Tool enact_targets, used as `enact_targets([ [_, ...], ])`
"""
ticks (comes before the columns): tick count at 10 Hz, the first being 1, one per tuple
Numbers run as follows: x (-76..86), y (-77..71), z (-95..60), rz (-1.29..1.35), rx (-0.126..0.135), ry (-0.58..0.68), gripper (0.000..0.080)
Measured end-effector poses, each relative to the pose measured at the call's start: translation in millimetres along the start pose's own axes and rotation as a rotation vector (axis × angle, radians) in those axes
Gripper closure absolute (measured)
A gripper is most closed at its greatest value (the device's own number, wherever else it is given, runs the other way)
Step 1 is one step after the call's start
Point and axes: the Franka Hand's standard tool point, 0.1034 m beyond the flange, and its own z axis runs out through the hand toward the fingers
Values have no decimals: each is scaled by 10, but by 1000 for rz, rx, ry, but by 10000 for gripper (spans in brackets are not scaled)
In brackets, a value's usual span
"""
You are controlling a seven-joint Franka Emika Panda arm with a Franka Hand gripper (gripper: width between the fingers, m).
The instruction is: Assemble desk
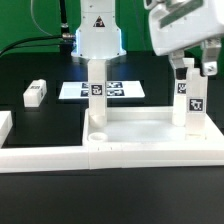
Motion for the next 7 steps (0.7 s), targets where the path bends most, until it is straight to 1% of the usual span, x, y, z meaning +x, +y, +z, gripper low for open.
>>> enact_targets([
  [1, -16, 36, 40, -55, -24, -35, 151],
  [2, -4, 26, 66, -145, -32, -52, 151],
  [3, -26, -13, 108, -196, -31, -52, 151],
  [4, -154, -30, 149, -280, -42, -42, 151],
  [7, -113, -26, 147, -303, -43, -38, 151],
])
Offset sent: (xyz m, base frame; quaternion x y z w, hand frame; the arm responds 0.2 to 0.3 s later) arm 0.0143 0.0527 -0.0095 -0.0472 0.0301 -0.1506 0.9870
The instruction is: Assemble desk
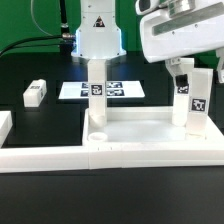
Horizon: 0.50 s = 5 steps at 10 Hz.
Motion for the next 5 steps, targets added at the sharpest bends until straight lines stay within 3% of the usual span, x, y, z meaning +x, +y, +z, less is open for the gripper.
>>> enact_targets([
  [2, 6, 33, 23, -36, -10, -9, 151],
  [3, 2, 127, 98, -85, -40, -61, 151],
  [4, -85, 152, 164, -55, -48, -79, 151],
  [5, -272, 110, 192, -67, -68, -80, 151],
])
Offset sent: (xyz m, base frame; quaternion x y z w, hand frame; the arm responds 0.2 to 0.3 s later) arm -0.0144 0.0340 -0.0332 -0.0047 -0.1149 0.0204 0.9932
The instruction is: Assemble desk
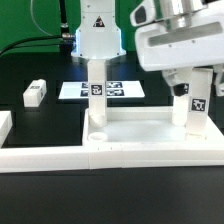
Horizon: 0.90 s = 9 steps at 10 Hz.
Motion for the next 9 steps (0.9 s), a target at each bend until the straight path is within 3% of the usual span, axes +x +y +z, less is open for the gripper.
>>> enact_targets([
  [5, 56, 16, -16, -16, -2, 6, 151],
  [6, -29, 71, -50, -31, -70, -91, 151],
  [7, -27, 10, -115, -50, -131, -123, 151],
  [8, -64, -75, -112, -94, -163, -80, 151],
  [9, -92, -77, -95, -104, -158, -79, 151],
])
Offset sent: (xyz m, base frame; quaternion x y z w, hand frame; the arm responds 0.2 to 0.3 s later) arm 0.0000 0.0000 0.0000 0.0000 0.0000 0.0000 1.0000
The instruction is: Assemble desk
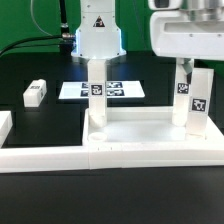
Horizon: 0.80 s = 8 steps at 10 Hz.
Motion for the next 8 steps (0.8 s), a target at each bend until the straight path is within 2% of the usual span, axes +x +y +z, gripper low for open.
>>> enact_targets([
  [4, 46, 27, -4, -38, -1, 2, 151],
  [6, 213, 98, -37, -302, 3, 10, 151],
  [8, 274, 108, -81, -445, 4, 5, 151],
])
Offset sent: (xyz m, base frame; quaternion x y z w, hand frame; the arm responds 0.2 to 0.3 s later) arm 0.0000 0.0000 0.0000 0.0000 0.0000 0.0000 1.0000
